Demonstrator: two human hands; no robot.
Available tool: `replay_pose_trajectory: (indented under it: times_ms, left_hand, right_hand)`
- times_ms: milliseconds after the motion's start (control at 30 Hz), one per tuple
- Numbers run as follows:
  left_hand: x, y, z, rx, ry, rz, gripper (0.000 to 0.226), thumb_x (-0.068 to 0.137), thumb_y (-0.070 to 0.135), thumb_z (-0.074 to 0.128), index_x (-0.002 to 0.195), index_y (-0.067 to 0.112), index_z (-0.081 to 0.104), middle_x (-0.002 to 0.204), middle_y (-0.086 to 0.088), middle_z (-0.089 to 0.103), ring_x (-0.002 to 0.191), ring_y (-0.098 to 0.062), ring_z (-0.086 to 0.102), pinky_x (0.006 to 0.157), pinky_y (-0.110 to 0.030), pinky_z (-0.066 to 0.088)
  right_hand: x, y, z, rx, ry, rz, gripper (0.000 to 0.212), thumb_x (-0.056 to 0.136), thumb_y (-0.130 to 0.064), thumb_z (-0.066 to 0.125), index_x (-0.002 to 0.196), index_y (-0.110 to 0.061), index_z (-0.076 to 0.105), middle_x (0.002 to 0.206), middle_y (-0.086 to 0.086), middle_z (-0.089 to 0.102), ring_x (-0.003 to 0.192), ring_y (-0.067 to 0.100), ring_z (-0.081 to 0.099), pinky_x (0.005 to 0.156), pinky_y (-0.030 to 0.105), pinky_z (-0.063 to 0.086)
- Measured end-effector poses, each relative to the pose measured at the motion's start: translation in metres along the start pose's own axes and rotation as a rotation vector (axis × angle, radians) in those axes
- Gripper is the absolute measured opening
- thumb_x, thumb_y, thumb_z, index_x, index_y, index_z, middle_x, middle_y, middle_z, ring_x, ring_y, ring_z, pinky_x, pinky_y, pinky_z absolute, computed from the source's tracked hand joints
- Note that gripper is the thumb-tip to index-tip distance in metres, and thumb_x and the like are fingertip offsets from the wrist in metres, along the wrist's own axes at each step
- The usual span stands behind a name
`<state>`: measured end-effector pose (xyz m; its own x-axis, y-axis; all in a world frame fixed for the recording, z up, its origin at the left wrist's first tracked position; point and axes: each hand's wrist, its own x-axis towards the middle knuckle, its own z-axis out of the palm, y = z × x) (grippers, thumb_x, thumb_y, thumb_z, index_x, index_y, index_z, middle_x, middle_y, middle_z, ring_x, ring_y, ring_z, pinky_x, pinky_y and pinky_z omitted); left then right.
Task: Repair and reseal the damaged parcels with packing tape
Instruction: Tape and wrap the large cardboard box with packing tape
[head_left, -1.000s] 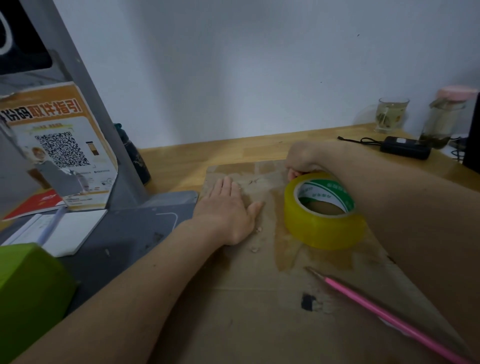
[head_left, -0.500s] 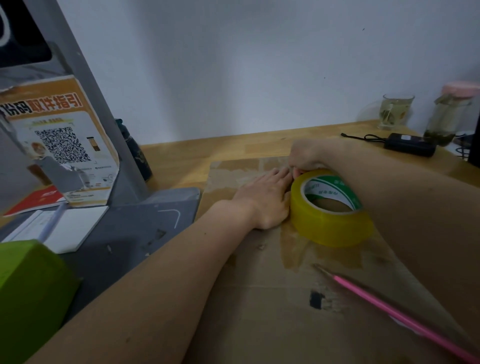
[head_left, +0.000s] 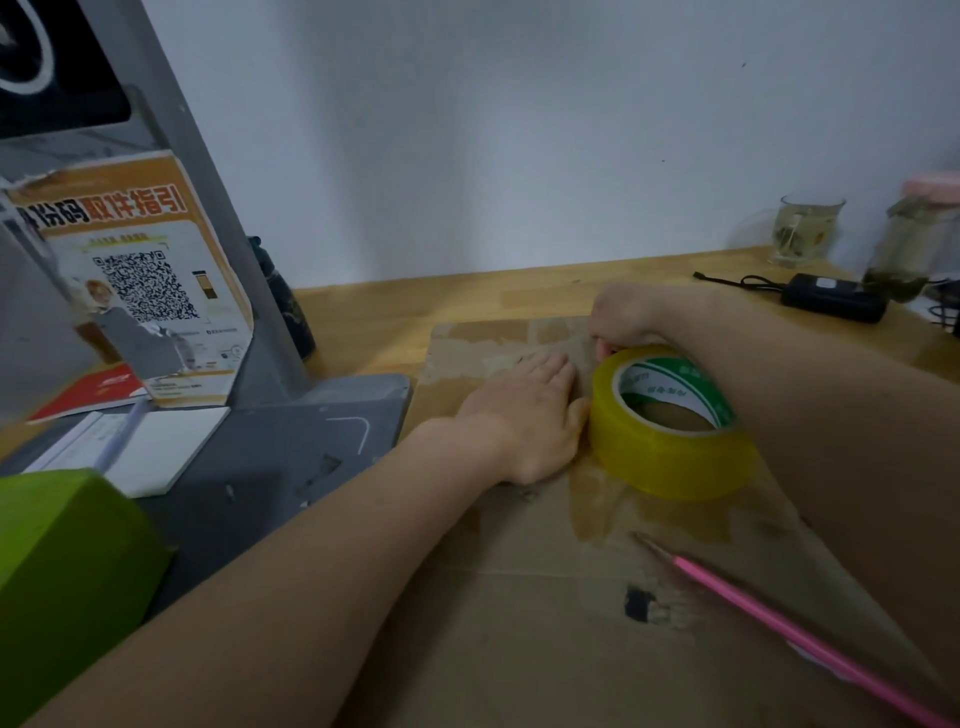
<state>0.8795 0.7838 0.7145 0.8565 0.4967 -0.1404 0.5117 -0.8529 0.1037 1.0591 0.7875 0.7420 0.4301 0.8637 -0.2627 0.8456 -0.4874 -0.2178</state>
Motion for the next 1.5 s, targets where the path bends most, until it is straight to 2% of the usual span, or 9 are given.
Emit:
replay_pose_trajectory:
  times_ms: [67, 167, 300, 433, 567, 800, 1033, 1200, 1500]
  left_hand:
    - [-0.008, -0.008, 0.002, 0.008, -0.005, -0.058, 0.067, 0.103, 0.052, 0.015, 0.157, 0.016, -0.002, 0.164, 0.001, -0.009, 0.15, -0.011, -0.009, 0.122, -0.031, -0.002]
    - [0.0, -0.016, -0.001, 0.021, 0.0, -0.227, 0.078, 0.098, 0.063, 0.012, 0.156, 0.013, -0.006, 0.163, -0.002, -0.013, 0.15, -0.015, -0.011, 0.12, -0.033, -0.003]
    - [0.001, -0.01, -0.001, 0.07, -0.019, -0.288, 0.084, 0.097, 0.065, 0.01, 0.154, 0.006, -0.009, 0.162, -0.01, -0.014, 0.15, -0.022, -0.011, 0.122, -0.036, -0.003]
    - [-0.019, -0.013, 0.004, 0.114, -0.009, -0.238, 0.086, 0.095, 0.068, 0.011, 0.155, 0.008, -0.007, 0.164, -0.008, -0.01, 0.151, -0.019, -0.008, 0.12, -0.033, -0.002]
    - [-0.016, -0.01, 0.004, 0.11, -0.004, -0.291, 0.091, 0.093, 0.071, 0.009, 0.155, 0.007, -0.006, 0.163, -0.01, -0.011, 0.151, -0.022, -0.009, 0.121, -0.035, -0.002]
    - [-0.03, 0.004, -0.012, 0.017, -0.015, -0.509, 0.104, 0.087, 0.079, 0.007, 0.153, -0.001, 0.013, 0.16, -0.027, 0.008, 0.148, -0.041, 0.007, 0.12, -0.051, 0.011]
    - [-0.098, 0.048, 0.003, -0.055, 0.151, -0.308, 0.089, 0.09, 0.072, 0.035, 0.157, 0.019, 0.009, 0.164, -0.01, -0.001, 0.151, -0.031, -0.002, 0.121, -0.052, 0.007]
    - [-0.146, 0.084, 0.025, -0.091, 0.204, -0.225, 0.083, 0.094, 0.066, 0.03, 0.157, 0.019, 0.0, 0.164, -0.005, -0.009, 0.15, -0.025, -0.011, 0.121, -0.051, 0.002]
    - [-0.175, 0.101, 0.039, -0.068, 0.283, -0.218, 0.089, 0.094, 0.068, 0.026, 0.156, 0.01, -0.003, 0.164, -0.006, -0.01, 0.15, -0.017, -0.012, 0.122, -0.035, -0.006]
  right_hand:
    - [0.002, 0.0, -0.001, -0.032, -0.015, -0.009, 0.037, 0.097, -0.001, 0.04, 0.074, 0.001, 0.07, 0.071, -0.003, 0.062, 0.073, 0.021, 0.059, 0.069, 0.034, 0.05]
    - [-0.001, -0.002, -0.001, -0.039, -0.036, -0.036, 0.035, 0.098, -0.004, 0.042, 0.074, -0.009, 0.067, 0.088, 0.003, 0.062, 0.082, 0.022, 0.057, 0.07, 0.032, 0.047]
    - [-0.008, -0.002, -0.003, 0.102, 0.067, -0.022, 0.022, 0.094, -0.008, 0.053, 0.112, 0.001, 0.062, 0.106, 0.013, 0.061, 0.103, 0.031, 0.059, 0.059, 0.024, 0.041]
    - [-0.007, -0.003, -0.002, 0.094, -0.01, 0.012, 0.03, 0.097, -0.001, 0.039, 0.097, 0.009, 0.067, 0.104, 0.007, 0.069, 0.085, 0.026, 0.06, 0.068, 0.031, 0.047]
    - [-0.028, -0.008, -0.007, 0.167, 0.013, -0.001, 0.028, 0.094, 0.0, 0.04, 0.101, 0.009, 0.066, 0.102, 0.018, 0.068, 0.078, 0.027, 0.054, 0.066, 0.034, 0.043]
    - [-0.128, 0.011, -0.04, 0.401, 0.303, -0.187, 0.016, 0.099, -0.016, 0.048, 0.109, -0.006, 0.055, 0.103, 0.011, 0.068, 0.093, 0.022, 0.061, 0.087, 0.038, 0.051]
    - [-0.237, 0.04, -0.001, 0.338, 0.445, -0.27, 0.011, 0.093, -0.028, 0.058, 0.09, -0.018, 0.061, 0.087, -0.008, 0.061, 0.08, 0.011, 0.055, 0.065, 0.022, 0.042]
    - [-0.282, 0.031, 0.058, 0.216, 0.232, -0.179, 0.039, 0.082, -0.056, 0.062, 0.101, -0.024, 0.054, 0.096, -0.008, 0.055, 0.089, 0.011, 0.053, 0.078, 0.032, 0.049]
    - [-0.281, 0.032, 0.074, 0.284, 0.391, -0.182, 0.008, 0.097, -0.023, 0.05, 0.103, -0.021, 0.055, 0.099, -0.003, 0.053, 0.086, 0.013, 0.05, 0.069, 0.029, 0.04]
